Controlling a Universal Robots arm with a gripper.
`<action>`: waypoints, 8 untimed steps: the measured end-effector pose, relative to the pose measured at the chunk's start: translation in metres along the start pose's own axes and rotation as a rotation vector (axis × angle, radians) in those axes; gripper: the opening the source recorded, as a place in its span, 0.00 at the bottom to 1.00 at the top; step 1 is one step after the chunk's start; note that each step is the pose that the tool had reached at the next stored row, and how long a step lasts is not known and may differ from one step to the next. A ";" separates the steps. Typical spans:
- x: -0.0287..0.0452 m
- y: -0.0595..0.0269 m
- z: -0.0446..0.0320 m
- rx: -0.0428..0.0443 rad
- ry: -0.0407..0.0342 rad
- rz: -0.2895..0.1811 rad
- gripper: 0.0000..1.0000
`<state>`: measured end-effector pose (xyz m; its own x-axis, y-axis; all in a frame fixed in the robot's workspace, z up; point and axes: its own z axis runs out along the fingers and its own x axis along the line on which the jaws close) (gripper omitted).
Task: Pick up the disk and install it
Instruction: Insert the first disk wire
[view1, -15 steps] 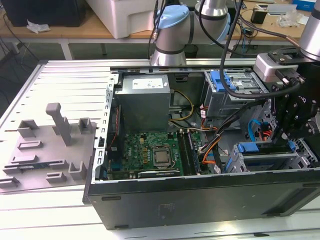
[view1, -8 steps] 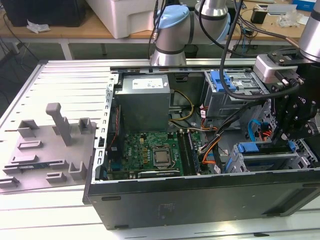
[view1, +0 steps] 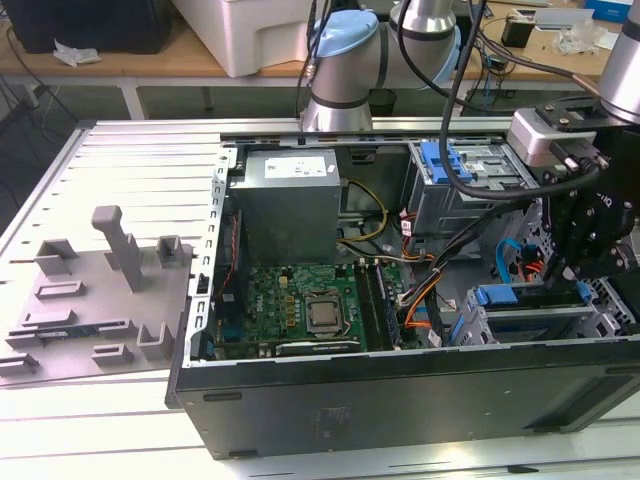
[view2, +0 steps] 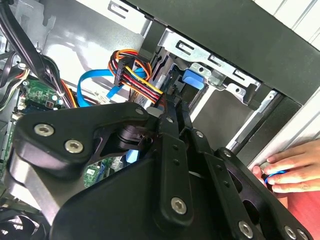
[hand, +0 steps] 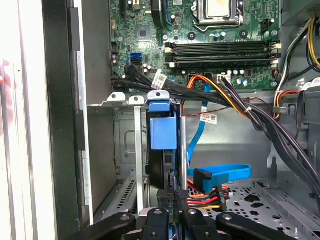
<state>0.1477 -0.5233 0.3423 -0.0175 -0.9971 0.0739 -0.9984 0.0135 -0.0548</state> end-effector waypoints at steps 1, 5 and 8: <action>0.0001 0.0000 -0.0007 0.0000 0.0001 0.000 0.17; 0.0001 -0.0001 -0.0018 0.0000 0.0002 0.000 0.17; -0.0004 -0.0001 -0.0018 0.0000 0.0001 0.000 0.17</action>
<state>0.1477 -0.5228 0.3441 -0.0175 -0.9971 0.0741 -0.9984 0.0135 -0.0548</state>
